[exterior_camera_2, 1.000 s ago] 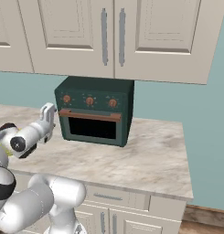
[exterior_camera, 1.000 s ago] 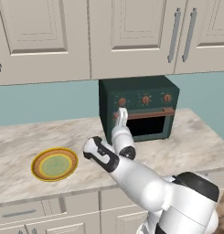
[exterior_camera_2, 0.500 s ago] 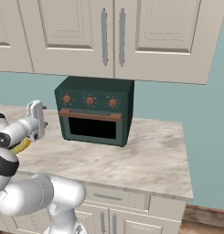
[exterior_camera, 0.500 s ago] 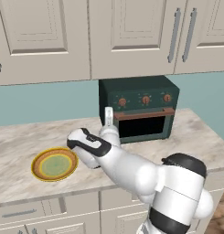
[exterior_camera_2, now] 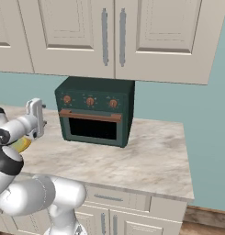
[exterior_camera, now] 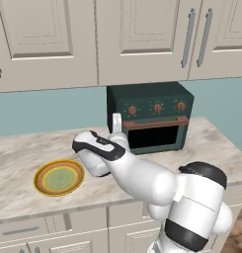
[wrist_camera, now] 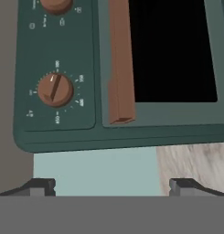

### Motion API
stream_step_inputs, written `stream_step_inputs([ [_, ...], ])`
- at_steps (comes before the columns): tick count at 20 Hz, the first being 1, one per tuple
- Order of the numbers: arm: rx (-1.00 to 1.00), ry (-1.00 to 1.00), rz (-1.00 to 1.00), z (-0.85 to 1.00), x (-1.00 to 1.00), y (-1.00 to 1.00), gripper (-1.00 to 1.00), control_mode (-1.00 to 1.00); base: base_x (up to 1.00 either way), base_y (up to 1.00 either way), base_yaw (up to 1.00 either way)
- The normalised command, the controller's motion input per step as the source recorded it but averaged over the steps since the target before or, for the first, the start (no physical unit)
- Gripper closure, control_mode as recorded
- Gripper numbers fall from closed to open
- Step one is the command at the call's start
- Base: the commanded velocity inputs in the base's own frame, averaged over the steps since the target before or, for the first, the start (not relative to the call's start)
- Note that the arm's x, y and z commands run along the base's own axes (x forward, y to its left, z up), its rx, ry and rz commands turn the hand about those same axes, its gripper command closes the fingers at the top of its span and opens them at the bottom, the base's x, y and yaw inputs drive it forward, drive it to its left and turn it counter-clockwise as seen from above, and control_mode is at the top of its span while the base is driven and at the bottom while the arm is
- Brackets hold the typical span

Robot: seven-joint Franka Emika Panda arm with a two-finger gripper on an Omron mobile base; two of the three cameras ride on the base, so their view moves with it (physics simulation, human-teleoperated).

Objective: Pull the toaster oven rack outwards. Pick up the baguette from the plate and place it on the toaster oven rack. Close the toaster oven door fully and set the temperature to the lowest setting.

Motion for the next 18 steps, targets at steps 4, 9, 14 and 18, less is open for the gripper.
stream_step_inputs([
  [4,0.0,0.0,0.0,0.0,0.0,0.0,-1.0,-1.0,0.0,0.0,0.0],
  [9,0.02,0.01,0.0,0.03,0.01,-0.03,-1.0,-1.0,0.0,0.0,0.0],
  [14,-0.03,-0.24,-0.03,0.37,-0.26,-0.16,-1.0,-1.0,0.0,0.0,0.0],
  [18,-0.13,-0.27,-0.15,0.37,-0.29,-0.34,-1.0,-1.0,0.0,0.0,0.0],
])
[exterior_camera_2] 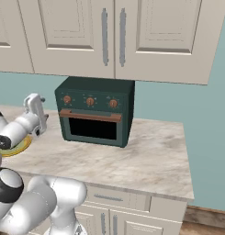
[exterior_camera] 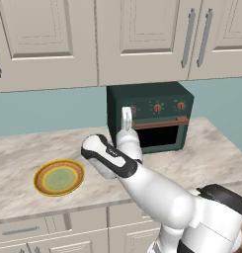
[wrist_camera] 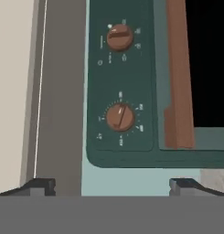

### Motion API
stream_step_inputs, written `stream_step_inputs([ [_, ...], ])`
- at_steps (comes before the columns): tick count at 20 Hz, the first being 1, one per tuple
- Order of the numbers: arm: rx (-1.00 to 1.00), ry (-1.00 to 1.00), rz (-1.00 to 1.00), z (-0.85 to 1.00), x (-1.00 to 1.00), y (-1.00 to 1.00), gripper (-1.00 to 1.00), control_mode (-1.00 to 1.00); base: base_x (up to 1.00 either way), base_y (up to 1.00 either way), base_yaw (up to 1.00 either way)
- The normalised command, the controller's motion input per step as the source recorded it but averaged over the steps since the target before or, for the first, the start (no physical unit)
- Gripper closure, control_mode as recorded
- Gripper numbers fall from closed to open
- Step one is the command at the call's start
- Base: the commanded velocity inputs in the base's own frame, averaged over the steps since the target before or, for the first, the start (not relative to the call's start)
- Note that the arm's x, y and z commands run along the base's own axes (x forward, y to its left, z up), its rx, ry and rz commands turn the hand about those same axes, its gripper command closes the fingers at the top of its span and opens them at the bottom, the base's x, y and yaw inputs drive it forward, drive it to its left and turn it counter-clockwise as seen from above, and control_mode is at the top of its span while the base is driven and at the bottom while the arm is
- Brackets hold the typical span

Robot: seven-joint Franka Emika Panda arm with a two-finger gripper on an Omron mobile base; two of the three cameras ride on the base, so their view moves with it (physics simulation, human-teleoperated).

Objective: Pull the toaster oven rack outwards. Pick up the baguette from the plate and place it on the toaster oven rack. Close the toaster oven door fully and set the temperature to the lowest setting.

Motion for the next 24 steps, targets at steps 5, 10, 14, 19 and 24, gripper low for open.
stream_step_inputs([
  [5,-0.06,0.0,-0.31,0.0,0.01,-0.68,-1.0,-1.0,0.0,0.0,0.0],
  [10,0.1,-0.01,-0.18,0.01,0.01,-0.29,-1.0,-1.0,0.0,0.0,0.0],
  [14,0.19,0.0,-0.15,0.23,0.2,0.3,-1.0,-1.0,0.0,0.0,0.0],
  [19,0.32,0.0,-0.2,0.21,0.26,0.32,-1.0,-1.0,0.0,0.0,0.0],
  [24,0.22,0.0,-0.11,0.13,0.1,0.43,-1.0,-1.0,0.0,0.0,0.0],
])
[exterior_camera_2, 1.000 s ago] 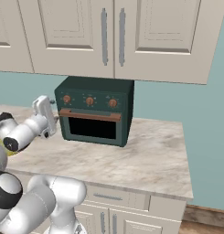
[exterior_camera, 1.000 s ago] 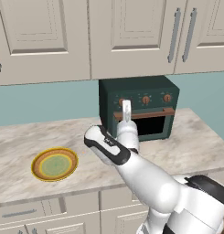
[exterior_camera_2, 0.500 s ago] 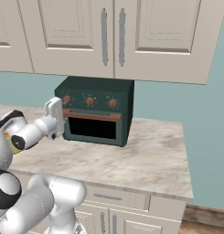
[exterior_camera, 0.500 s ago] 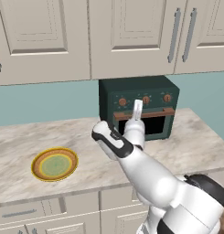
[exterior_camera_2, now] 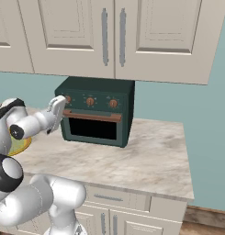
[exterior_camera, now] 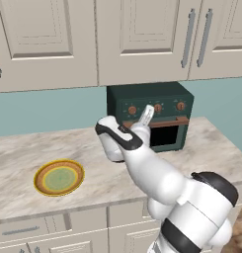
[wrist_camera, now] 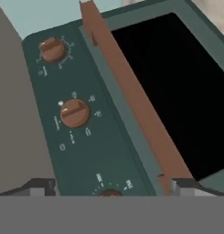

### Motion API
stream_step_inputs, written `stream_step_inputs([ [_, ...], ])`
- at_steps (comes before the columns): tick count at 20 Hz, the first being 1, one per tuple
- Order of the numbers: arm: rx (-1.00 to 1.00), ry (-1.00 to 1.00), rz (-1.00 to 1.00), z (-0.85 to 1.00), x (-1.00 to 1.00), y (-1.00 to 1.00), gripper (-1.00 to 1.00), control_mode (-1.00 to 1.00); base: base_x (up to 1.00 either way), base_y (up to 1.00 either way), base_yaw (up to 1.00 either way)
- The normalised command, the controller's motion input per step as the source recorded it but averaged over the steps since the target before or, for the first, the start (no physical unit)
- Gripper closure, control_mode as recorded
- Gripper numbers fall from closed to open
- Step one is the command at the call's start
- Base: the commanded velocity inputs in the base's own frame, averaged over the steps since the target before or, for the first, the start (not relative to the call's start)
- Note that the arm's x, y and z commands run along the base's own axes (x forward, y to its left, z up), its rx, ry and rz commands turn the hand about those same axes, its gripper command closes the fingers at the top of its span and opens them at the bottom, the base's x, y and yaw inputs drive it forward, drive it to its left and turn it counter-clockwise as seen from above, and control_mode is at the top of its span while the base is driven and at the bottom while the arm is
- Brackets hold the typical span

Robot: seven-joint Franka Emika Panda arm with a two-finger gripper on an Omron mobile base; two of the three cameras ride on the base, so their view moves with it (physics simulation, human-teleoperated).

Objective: Pull the toaster oven rack outwards. Pick up the baguette from the plate and place it on the toaster oven rack. Close the toaster oven door fully and set the temperature to the lowest setting.

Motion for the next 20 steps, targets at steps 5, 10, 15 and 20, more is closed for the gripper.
stream_step_inputs([
  [5,-0.15,0.03,0.0,0.42,0.13,0.27,-1.0,-1.0,0.0,0.0,0.0],
  [10,-0.04,0.05,-0.02,0.14,0.33,0.04,-1.0,-1.0,0.0,0.0,0.0],
  [15,0.01,-0.01,-0.04,-0.11,0.18,0.13,-1.0,-1.0,0.0,0.0,0.0],
  [20,0.0,0.0,-0.01,-0.07,0.16,0.44,-1.0,-1.0,0.0,0.0,0.0],
])
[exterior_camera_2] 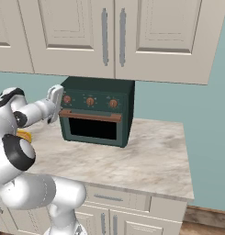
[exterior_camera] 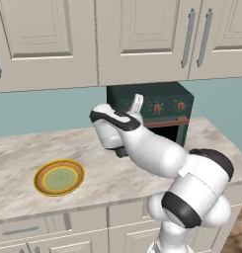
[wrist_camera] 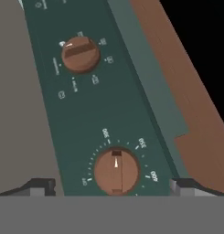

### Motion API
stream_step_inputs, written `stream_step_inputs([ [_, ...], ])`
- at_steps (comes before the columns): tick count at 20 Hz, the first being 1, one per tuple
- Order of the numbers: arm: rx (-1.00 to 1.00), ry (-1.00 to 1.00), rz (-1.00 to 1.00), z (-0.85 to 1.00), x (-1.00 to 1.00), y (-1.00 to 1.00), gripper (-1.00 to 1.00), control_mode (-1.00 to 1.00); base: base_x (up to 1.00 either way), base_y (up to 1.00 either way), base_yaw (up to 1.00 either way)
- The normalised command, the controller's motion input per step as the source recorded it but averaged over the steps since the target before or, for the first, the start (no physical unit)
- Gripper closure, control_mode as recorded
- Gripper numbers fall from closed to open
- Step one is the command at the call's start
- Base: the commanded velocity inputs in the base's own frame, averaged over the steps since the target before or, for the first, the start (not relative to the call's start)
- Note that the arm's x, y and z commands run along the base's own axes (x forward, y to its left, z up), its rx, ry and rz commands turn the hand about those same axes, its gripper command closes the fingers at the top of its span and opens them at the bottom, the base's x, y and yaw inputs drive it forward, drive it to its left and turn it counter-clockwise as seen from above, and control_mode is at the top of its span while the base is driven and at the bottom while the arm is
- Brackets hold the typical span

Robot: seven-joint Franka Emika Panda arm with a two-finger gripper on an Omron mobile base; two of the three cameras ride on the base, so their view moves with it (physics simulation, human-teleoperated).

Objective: Pull the toaster oven rack outwards. Pick up the baguette from the plate and place it on the toaster oven rack. Close the toaster oven door fully and set the temperature to the lowest setting.

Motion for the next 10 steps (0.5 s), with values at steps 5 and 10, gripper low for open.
stream_step_inputs([
  [5,0.0,0.0,-0.03,-0.04,0.42,0.22,-1.0,-1.0,0.0,0.0,0.0],
  [10,0.0,0.0,-0.09,-0.13,0.46,0.0,-1.0,-1.0,0.0,0.0,0.0],
])
